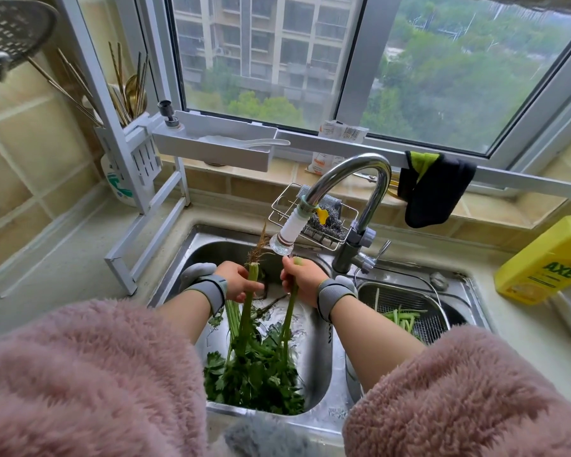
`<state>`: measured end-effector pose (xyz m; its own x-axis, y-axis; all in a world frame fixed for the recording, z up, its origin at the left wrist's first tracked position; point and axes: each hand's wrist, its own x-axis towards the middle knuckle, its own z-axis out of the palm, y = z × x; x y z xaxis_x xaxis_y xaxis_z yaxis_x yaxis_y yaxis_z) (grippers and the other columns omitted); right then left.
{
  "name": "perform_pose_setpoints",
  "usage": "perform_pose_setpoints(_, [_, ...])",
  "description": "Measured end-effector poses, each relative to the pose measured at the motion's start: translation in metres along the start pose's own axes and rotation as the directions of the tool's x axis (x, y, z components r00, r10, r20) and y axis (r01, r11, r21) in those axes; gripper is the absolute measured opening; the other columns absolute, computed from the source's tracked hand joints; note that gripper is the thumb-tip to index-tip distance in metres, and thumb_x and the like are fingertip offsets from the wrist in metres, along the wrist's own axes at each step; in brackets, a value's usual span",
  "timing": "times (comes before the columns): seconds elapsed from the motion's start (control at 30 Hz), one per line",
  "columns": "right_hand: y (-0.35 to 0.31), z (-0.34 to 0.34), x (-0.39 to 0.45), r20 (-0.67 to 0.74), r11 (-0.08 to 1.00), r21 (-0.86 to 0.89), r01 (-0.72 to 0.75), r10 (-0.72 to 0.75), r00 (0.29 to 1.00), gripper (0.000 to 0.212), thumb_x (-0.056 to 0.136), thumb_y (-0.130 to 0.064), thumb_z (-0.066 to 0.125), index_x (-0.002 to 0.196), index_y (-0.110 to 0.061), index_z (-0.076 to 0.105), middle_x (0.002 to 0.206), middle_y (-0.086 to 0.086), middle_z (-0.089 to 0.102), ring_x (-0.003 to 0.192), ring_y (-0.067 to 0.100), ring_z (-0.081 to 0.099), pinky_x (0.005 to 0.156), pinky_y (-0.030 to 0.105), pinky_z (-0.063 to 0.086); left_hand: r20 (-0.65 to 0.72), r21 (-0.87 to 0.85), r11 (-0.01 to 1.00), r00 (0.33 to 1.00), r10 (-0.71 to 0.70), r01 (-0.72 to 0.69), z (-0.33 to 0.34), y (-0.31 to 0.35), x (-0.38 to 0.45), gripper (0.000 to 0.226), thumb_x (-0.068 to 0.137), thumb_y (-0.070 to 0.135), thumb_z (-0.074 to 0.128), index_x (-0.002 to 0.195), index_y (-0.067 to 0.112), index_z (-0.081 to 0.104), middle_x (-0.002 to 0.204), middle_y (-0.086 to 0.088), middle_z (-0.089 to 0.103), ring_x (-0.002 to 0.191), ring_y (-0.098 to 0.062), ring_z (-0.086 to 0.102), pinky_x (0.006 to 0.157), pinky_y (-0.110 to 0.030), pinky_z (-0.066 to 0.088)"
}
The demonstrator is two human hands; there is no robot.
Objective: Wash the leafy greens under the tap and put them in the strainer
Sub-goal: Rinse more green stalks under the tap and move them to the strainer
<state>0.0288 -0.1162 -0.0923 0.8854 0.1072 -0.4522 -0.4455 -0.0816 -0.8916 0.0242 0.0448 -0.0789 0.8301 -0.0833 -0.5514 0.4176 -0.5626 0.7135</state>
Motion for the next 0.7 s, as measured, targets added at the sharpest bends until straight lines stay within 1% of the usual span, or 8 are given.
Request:
perform_pose_setpoints(0.1, [-0.0038,-0.0010,-0.0010,-0.030,0.981,-0.188,0.045,-0.051,0.998,0.033,0.101,-0.026,0.033,0.072,-0.017,0.046,0.058,0.001,0.034,0.049,0.012,0.028,0.046,0.022,0.026,0.007,-0.005,1.000,1.000,0.011,-0.011,-0.0007,-0.0004,-0.0002,0.059,0.081,0.020,0.071,0.129,-0.003,0.048,0.108,-0.018,0.065,0.061,-0.010,0.053,0.044,-0.012,0.046])
perform_pose_setpoints(0.17, [-0.0067,-0.0011,-0.0005,-0.051,0.960,-0.279,0.001,-0.016,0.999,0.034,0.099,-0.035,0.037,0.070,-0.018,0.041,0.059,0.000,0.031,0.049,0.012,0.025,0.045,0.022,0.024,0.012,-0.011,1.000,1.000,0.016,-0.016,-0.0007,0.0007,-0.0011,0.054,0.082,0.020,0.069,0.127,-0.003,0.050,0.107,-0.018,0.066,0.059,-0.010,0.051,0.046,-0.014,0.045])
perform_pose_setpoints(0.23, [-0.0081,-0.0014,0.0006,-0.051,0.969,-0.225,-0.100,0.091,0.995,0.033,0.095,-0.044,0.041,0.075,-0.018,0.041,0.061,-0.001,0.029,0.050,0.011,0.023,0.046,0.023,0.022,0.017,0.003,1.000,0.999,0.029,-0.029,0.0000,0.0033,-0.0035,0.042,0.086,0.020,0.066,0.119,-0.002,0.056,0.102,-0.016,0.066,0.057,-0.009,0.050,0.050,-0.016,0.043])
perform_pose_setpoints(0.33, [-0.0078,-0.0019,-0.0021,-0.020,0.980,0.009,-0.199,0.200,0.980,0.029,0.097,-0.037,0.037,0.076,-0.017,0.038,0.059,-0.002,0.025,0.049,0.010,0.021,0.047,0.022,0.019,0.019,0.032,0.998,0.999,0.051,-0.051,0.0018,0.0055,-0.0063,0.029,0.090,0.020,0.059,0.111,-0.001,0.060,0.100,-0.013,0.067,0.059,-0.007,0.050,0.053,-0.016,0.041])
perform_pose_setpoints(0.4, [-0.0072,-0.0034,-0.0026,-0.021,0.986,0.051,-0.160,0.161,0.987,0.032,0.100,-0.035,0.033,0.074,-0.016,0.037,0.058,-0.002,0.025,0.049,0.010,0.022,0.047,0.022,0.020,0.015,0.049,0.997,0.998,0.057,-0.058,0.0032,0.0060,-0.0058,0.027,0.092,0.021,0.057,0.109,0.000,0.061,0.106,-0.013,0.068,0.063,-0.006,0.052,0.055,-0.016,0.041])
perform_pose_setpoints(0.57, [-0.0065,-0.0027,-0.0047,-0.026,0.998,-0.018,-0.056,0.056,0.998,0.034,0.100,-0.037,0.033,0.075,-0.015,0.036,0.060,0.002,0.035,0.049,0.013,0.029,0.048,0.024,0.027,0.004,0.061,0.997,0.999,0.053,-0.053,0.0057,0.0080,-0.0056,0.027,0.092,0.021,0.056,0.109,0.000,0.061,0.106,-0.013,0.068,0.063,-0.006,0.053,0.055,-0.016,0.041])
perform_pose_setpoints(0.63, [-0.0062,-0.0015,-0.0043,-0.020,0.998,-0.043,-0.052,0.051,0.998,0.034,0.100,-0.035,0.034,0.073,-0.015,0.037,0.061,0.003,0.040,0.049,0.014,0.032,0.048,0.024,0.028,-0.003,0.051,0.997,0.999,0.050,-0.050,0.0060,0.0082,-0.0058,0.026,0.093,0.020,0.056,0.110,0.000,0.060,0.099,-0.011,0.067,0.062,-0.006,0.052,0.053,-0.016,0.040])
perform_pose_setpoints(0.7, [-0.0081,0.0005,-0.0044,-0.035,0.997,0.004,-0.080,0.080,0.996,0.032,0.100,-0.026,0.037,0.070,-0.016,0.037,0.061,0.001,0.036,0.050,0.013,0.030,0.049,0.024,0.026,-0.004,0.040,0.998,0.999,0.043,-0.043,0.0064,0.0084,-0.0055,0.026,0.093,0.019,0.055,0.110,0.000,0.059,0.099,-0.011,0.067,0.066,-0.009,0.056,0.057,-0.017,0.043])
